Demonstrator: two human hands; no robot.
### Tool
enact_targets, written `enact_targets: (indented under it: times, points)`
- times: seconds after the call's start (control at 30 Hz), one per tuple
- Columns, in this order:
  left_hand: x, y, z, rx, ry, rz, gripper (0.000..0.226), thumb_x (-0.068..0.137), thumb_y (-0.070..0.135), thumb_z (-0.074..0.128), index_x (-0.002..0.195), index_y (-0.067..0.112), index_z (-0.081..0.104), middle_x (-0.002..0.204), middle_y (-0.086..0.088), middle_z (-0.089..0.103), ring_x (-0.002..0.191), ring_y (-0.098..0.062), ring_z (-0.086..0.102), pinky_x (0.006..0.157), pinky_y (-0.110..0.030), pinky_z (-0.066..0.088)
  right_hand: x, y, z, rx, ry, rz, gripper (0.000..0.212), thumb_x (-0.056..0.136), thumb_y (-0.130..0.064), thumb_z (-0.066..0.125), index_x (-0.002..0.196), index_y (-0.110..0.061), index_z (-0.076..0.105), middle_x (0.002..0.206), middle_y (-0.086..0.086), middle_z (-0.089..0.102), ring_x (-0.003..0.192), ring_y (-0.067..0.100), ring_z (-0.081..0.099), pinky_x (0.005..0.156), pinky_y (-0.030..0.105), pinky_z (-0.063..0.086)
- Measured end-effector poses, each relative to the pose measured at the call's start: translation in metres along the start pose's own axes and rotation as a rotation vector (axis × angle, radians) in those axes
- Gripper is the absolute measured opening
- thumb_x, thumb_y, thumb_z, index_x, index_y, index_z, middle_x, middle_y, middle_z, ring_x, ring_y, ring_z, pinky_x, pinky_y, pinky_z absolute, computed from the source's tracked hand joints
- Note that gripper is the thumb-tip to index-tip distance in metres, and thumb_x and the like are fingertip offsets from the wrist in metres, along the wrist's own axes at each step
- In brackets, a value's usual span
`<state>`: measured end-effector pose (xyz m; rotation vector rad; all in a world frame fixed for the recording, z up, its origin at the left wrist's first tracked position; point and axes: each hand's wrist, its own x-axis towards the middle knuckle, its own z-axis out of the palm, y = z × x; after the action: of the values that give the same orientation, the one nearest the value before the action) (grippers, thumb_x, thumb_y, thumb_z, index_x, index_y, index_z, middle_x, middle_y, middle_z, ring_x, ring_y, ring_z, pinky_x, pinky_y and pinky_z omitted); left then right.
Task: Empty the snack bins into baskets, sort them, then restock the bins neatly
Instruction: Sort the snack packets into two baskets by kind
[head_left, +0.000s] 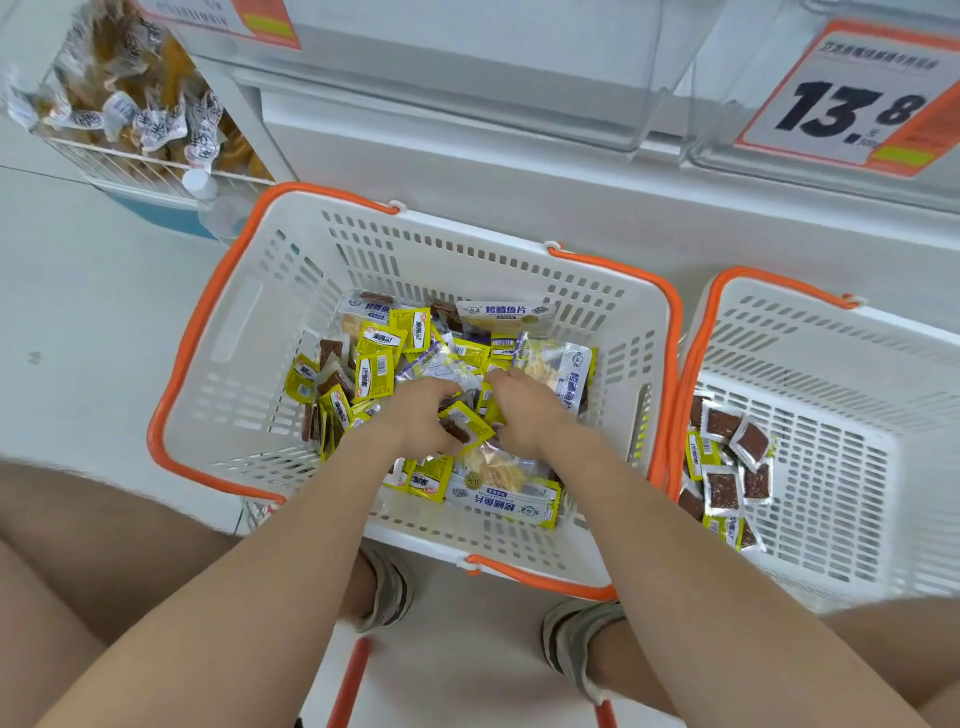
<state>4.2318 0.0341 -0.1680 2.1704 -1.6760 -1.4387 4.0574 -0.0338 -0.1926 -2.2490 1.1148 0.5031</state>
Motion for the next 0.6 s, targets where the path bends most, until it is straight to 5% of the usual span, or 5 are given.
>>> enact_targets:
  times: [0.13, 0.27, 0.43, 0.5, 0.6]
  points:
    - [-0.005, -0.005, -0.007, -0.210, 0.033, -0.080, 0.040, 0.077, 0.023, 0.092, 0.112, 0.018, 0.073, 0.103, 0.001, 0.069, 0.094, -0.020, 0.067, 0.083, -0.039, 0.058, -0.012, 0.008, -0.011, 0.182, 0.088, 0.024, 0.051, 0.086, -0.020, 0.079, 0.128, -0.003, 0.056, 0.113, 0.015, 0.063, 0.109, 0.035, 0.060, 0.087, 0.045, 0.054]
    - [-0.012, -0.010, -0.014, -0.520, 0.270, -0.236, 0.063, 0.080, 0.033, 0.089, 0.131, 0.009, 0.062, 0.127, -0.009, 0.067, 0.113, -0.030, 0.064, 0.091, -0.044, 0.055, -0.029, 0.012, -0.032, 0.484, 0.283, 0.151, 0.041, 0.085, -0.018, 0.077, 0.122, -0.009, 0.064, 0.090, 0.009, 0.069, 0.083, 0.027, 0.064, 0.070, 0.033, 0.048]
    - [-0.026, 0.005, -0.018, -0.765, 0.386, -0.285, 0.043, 0.089, 0.020, 0.083, 0.122, 0.005, 0.060, 0.110, -0.007, 0.070, 0.109, -0.030, 0.067, 0.087, -0.042, 0.053, -0.054, 0.014, -0.059, 0.859, 0.479, 0.235, 0.012, 0.080, -0.012, 0.082, 0.089, -0.015, 0.074, 0.079, 0.000, 0.077, 0.072, 0.015, 0.073, 0.065, 0.034, 0.059]
    - [-0.030, 0.016, -0.018, -0.848, 0.358, -0.265, 0.045, 0.088, 0.018, 0.084, 0.123, 0.006, 0.059, 0.115, -0.012, 0.072, 0.108, -0.030, 0.070, 0.095, -0.048, 0.057, -0.062, 0.014, -0.067, 0.986, 0.518, 0.255, 0.023, 0.077, -0.022, 0.087, 0.096, -0.016, 0.075, 0.084, 0.001, 0.079, 0.076, 0.015, 0.075, 0.069, 0.036, 0.061]
    - [-0.035, 0.036, -0.014, -0.928, 0.276, -0.172, 0.022, 0.095, 0.009, 0.075, 0.109, 0.013, 0.060, 0.114, -0.014, 0.074, 0.093, -0.020, 0.077, 0.080, -0.039, 0.063, -0.071, 0.015, -0.072, 1.072, 0.582, 0.328, 0.058, 0.069, -0.042, 0.091, 0.117, -0.016, 0.071, 0.107, 0.000, 0.078, 0.099, 0.022, 0.075, 0.084, 0.042, 0.063]
